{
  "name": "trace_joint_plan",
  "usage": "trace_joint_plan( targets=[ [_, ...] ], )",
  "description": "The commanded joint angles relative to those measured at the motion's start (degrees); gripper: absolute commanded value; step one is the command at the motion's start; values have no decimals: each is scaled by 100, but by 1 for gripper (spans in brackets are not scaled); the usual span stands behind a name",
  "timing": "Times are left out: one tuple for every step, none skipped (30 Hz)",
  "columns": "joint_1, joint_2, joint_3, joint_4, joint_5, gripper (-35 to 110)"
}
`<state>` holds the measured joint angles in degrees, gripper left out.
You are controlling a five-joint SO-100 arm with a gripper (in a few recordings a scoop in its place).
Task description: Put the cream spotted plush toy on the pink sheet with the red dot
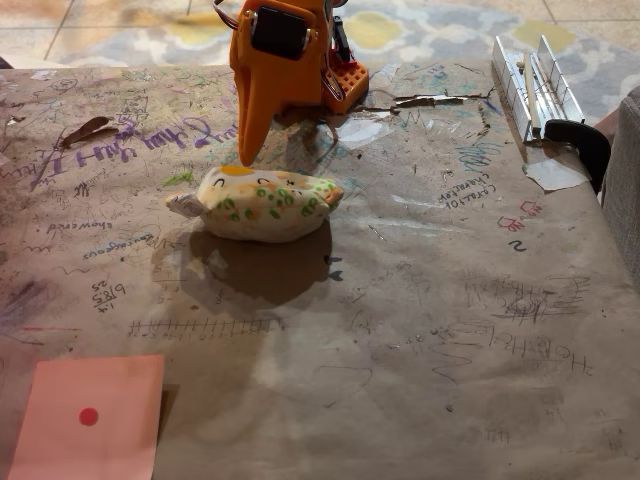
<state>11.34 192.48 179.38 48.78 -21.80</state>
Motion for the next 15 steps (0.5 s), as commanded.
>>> trace_joint_plan(
  targets=[
    [-202,70,-132,360,-782,0],
    [-229,70,-132,387,-861,0],
    [-246,70,-132,422,-949,0],
    [-264,70,-132,457,-1020,0],
    [-290,70,-132,475,-1081,0],
    [-325,70,-132,519,-1187,0],
    [-378,70,-132,598,-1354,0],
    [-448,70,-132,694,-1573,0],
    [-501,70,-132,773,-1731,0],
    [-527,70,-132,826,-1846,0],
    [-545,70,-132,879,-1969,0],
    [-554,70,-132,958,-2145,0],
    [-598,70,-132,1081,-2382,0],
    [-659,70,-132,1195,-2575,0],
    [-677,70,-132,1213,-2584,0]
  ],
)
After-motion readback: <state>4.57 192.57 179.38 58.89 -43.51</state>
